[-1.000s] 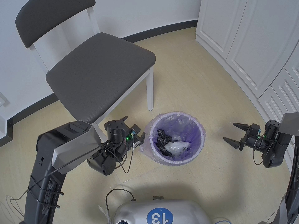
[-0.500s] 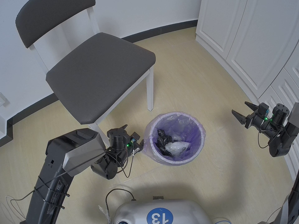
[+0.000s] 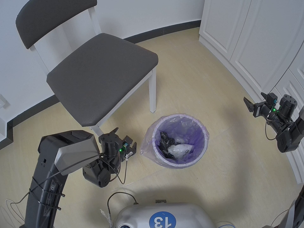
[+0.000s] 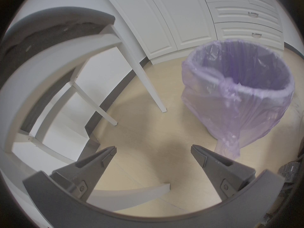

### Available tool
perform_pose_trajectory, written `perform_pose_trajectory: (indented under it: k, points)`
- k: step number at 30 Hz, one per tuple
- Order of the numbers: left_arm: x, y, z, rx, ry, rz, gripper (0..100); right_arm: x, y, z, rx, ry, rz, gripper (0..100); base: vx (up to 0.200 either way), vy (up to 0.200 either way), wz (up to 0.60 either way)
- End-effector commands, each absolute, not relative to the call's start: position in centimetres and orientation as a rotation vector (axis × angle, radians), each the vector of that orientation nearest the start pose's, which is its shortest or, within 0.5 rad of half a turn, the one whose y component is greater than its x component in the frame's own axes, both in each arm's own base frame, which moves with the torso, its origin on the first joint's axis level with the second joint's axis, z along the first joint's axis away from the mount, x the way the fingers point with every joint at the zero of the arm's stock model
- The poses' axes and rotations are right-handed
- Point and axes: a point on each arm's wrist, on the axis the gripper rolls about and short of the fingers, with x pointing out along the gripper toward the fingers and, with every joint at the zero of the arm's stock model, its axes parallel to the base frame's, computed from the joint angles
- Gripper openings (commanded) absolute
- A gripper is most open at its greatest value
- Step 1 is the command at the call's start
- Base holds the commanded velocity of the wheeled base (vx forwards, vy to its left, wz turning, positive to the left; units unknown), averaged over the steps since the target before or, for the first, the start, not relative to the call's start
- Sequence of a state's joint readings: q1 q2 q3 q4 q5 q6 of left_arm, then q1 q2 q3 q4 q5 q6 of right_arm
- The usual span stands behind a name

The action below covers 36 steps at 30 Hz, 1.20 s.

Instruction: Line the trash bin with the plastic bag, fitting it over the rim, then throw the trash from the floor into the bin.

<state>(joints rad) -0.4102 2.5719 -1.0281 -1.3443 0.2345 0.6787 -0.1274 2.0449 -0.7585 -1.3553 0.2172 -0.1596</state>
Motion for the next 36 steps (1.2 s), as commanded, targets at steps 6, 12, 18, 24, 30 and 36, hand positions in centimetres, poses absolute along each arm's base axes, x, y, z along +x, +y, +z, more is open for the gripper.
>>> perform_pose_trajectory:
  k: [6,12,18,24,30,36]
  points:
    - [35.5,-17.8,1.9,0.717,0.037,-0.295,100,35.1,-3.7,12.5,-0.222,-0.047,0.086,100,0.000,0.000,0.00]
    - [33.8,-18.2,5.3,0.668,-0.083,-0.403,100,34.7,-3.5,12.2,-0.220,-0.033,0.091,100,0.000,0.000,0.00]
    - [29.8,-18.3,9.4,0.518,-0.170,-0.578,100,32.5,-2.4,13.1,-0.258,-0.062,0.104,100,0.000,0.000,0.00]
    - [28.6,-18.6,14.9,0.412,-0.335,-0.552,100,30.2,-0.4,15.1,-0.282,-0.156,0.072,100,0.000,0.000,0.00]
    - [27.4,-17.4,19.8,0.256,-0.429,-0.456,100,31.9,0.8,19.9,-0.270,-0.291,0.005,100,0.000,0.000,0.00]
    - [26.8,-15.3,24.0,0.136,-0.476,-0.296,100,33.4,3.8,23.0,-0.167,-0.349,0.039,100,0.000,0.000,0.00]
